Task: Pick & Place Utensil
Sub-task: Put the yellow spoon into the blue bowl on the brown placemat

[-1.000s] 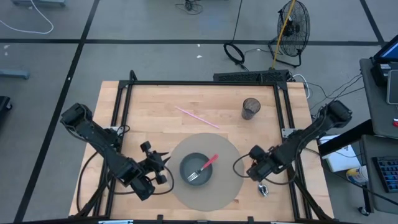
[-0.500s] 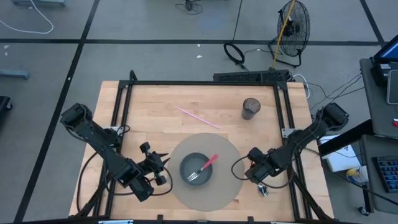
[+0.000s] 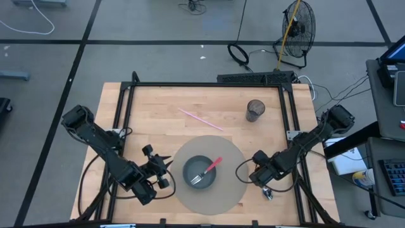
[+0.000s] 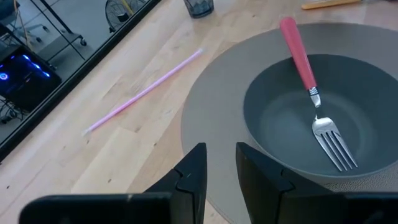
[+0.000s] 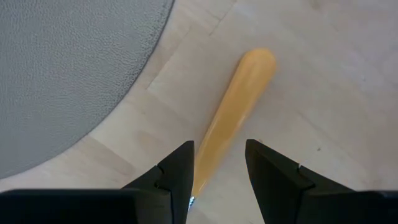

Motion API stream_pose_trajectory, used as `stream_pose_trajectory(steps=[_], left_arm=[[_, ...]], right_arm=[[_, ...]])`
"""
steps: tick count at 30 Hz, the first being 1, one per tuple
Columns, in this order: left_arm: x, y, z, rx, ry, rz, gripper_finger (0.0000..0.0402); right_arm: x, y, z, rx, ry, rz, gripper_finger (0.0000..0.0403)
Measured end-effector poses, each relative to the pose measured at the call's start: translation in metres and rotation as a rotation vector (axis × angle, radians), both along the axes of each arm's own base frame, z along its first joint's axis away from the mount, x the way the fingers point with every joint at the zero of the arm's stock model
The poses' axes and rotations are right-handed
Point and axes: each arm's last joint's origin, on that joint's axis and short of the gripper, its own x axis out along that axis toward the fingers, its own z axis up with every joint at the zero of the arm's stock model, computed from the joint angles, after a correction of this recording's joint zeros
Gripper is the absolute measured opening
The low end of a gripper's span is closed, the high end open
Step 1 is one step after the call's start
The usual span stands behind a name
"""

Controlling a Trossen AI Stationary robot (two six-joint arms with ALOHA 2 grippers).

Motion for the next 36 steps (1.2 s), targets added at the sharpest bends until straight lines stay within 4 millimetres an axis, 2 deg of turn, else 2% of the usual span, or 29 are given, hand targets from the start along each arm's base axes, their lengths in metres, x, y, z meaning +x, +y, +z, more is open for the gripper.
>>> stream_pose_trajectory(steps=[13,20,31,36], left_arm=[[0.0,0.0,0.0,-0.002,-0.003,0.003,0.009],[0.0,0.0,0.0,-0.016,-0.012,0.014,0.009],[-0.001,-0.001,0.0,-0.029,-0.016,0.014,0.009],[-0.002,-0.003,0.0,-0.025,-0.021,0.009,0.009]], right_arm=[[-0.008,0.015,0.0,0.026,-0.029,-0.033,0.0138],[-0.009,0.024,-0.01,0.016,-0.012,-0.04,0.0141],[-0.009,0.028,-0.013,0.076,0.034,-0.051,0.0141],[-0.012,0.028,-0.021,0.099,0.015,-0.058,0.0141]])
